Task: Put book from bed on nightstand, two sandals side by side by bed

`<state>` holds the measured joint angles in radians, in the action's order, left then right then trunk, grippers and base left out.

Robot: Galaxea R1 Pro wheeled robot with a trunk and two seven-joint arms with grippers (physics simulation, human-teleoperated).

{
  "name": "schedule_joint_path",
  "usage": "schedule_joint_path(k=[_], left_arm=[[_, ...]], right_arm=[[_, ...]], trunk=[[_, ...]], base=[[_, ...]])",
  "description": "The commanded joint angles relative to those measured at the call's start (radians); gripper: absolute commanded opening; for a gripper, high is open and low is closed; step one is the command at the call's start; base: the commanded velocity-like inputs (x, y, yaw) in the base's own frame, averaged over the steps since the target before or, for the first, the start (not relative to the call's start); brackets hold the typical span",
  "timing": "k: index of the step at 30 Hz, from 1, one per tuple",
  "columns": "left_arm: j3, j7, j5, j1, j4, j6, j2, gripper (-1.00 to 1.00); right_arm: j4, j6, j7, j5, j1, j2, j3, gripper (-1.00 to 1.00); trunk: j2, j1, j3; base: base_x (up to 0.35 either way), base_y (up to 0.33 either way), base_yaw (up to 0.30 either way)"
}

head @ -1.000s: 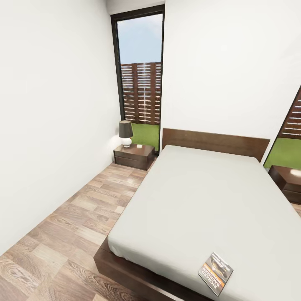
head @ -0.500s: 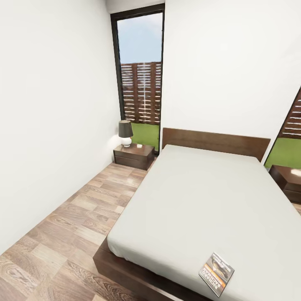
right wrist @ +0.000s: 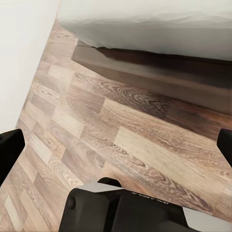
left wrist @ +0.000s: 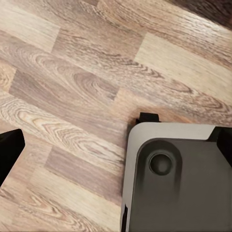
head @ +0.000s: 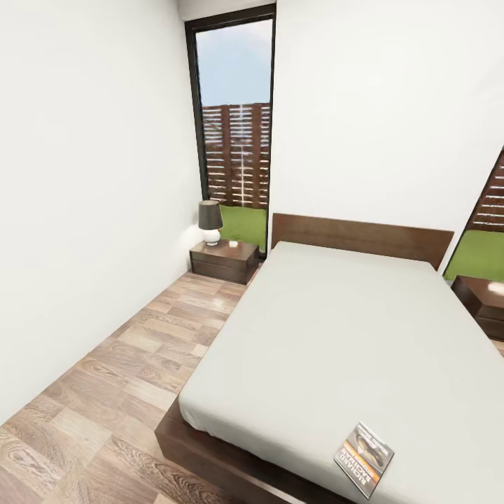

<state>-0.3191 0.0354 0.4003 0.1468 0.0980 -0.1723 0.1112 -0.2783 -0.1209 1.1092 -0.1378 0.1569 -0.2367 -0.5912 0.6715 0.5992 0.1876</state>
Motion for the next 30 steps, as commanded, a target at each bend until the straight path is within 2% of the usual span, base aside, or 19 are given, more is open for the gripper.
schedule_joint_path(k=[1, 30], left_arm=[[-0.009, 0.004, 0.006, 0.0, 0.0, -0.003, 0.0, 1.0], [-0.008, 0.004, 0.006, 0.0, 0.0, -0.003, 0.0, 1.0]], right_arm=[[0.001, -0.01, 0.003, -0.011, 0.001, 0.0, -0.007, 1.0], [0.01, -0.01, 0.004, -0.01, 0.0, -0.007, -0.009, 1.0]], trunk=[[0.009, 0.004, 0.005], [0.212, 0.115, 0.096]], base=[[0.0, 0.0, 0.0], [0.0, 0.0, 0.0]])
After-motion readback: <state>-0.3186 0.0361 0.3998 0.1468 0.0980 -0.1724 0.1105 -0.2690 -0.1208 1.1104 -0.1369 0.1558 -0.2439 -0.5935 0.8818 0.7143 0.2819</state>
